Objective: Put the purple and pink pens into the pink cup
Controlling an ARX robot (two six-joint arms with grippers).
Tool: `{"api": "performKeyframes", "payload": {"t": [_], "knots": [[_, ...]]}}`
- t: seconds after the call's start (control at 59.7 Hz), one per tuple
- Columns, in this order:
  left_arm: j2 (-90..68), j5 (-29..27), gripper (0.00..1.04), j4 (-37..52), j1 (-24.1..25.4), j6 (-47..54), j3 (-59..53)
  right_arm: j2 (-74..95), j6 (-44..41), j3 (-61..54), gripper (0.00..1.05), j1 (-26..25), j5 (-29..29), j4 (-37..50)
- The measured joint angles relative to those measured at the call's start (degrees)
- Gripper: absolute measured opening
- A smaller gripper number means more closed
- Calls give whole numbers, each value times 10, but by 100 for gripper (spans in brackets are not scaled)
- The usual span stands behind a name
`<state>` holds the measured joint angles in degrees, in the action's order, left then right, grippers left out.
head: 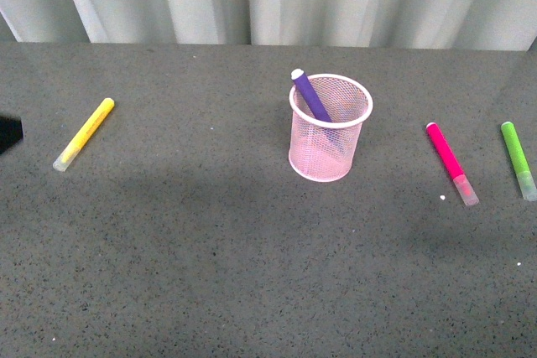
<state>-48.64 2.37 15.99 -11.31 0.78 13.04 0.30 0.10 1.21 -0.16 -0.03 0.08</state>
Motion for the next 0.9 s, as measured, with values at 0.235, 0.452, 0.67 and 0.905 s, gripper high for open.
{"api": "performKeyframes", "payload": {"t": [0.235, 0.452, 0.67, 0.905], "knots": [[115, -113, 32, 176, 20, -7, -95, 0, 0, 0, 98, 0, 0, 0], [162, -77, 4, 158, 55, -10, -125, 0, 0, 0, 98, 0, 0, 0], [243, -26, 4, 84, 112, -9, -125, 0, 0, 0, 98, 0, 0, 0], [302, -24, 4, 28, 112, -9, -125, 0, 0, 0, 98, 0, 0, 0]]}}
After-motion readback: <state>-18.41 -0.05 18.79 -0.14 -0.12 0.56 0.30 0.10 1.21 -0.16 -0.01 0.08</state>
